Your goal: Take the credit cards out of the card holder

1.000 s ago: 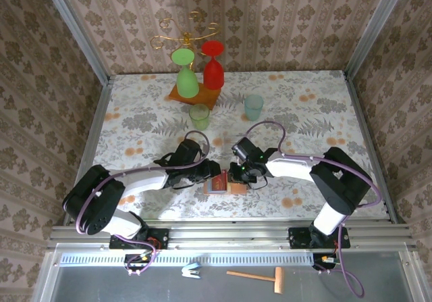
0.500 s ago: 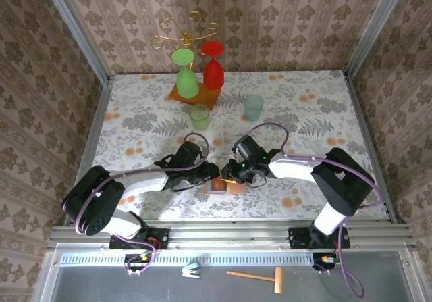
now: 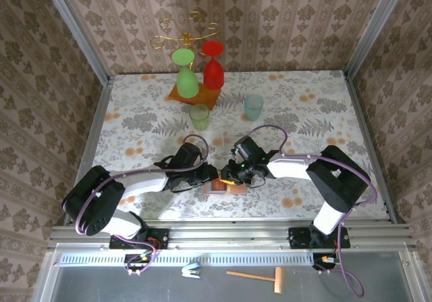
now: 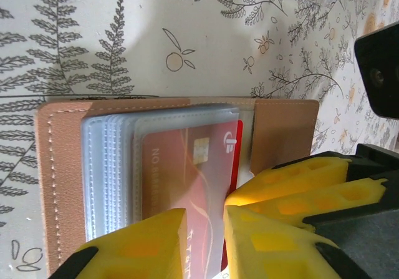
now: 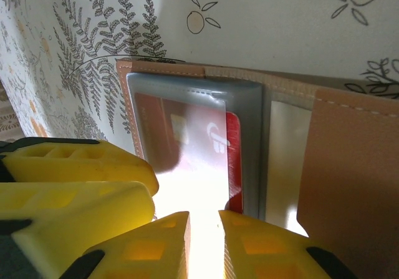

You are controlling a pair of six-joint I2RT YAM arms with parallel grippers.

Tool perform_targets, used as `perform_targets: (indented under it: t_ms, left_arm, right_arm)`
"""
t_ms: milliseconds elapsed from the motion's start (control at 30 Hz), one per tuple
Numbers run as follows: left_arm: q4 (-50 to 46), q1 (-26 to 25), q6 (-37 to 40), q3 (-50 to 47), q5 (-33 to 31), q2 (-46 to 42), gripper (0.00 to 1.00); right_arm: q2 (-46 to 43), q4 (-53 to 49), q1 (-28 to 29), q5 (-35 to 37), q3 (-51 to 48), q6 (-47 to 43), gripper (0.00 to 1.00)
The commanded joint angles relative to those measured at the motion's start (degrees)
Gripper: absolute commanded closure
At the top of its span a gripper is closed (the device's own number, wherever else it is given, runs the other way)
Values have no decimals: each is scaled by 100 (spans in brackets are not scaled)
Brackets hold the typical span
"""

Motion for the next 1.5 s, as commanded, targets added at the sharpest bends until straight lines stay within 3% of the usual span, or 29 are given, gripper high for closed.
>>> perform_targets:
  t_ms: [0,567,1467]
  left_arm:
    - [-90,17,38,-103,-51,68,77]
    - [-102,59,29,-176,-34,78,77]
    - [49,105,-31,-281,19,16,74]
  right_arm:
    - [32,-71,-32,-14,-10,-29,81]
    - [-114,-290,-103,92,-54,-145,76]
    - [-298,-923,-103,417,183,-459,76]
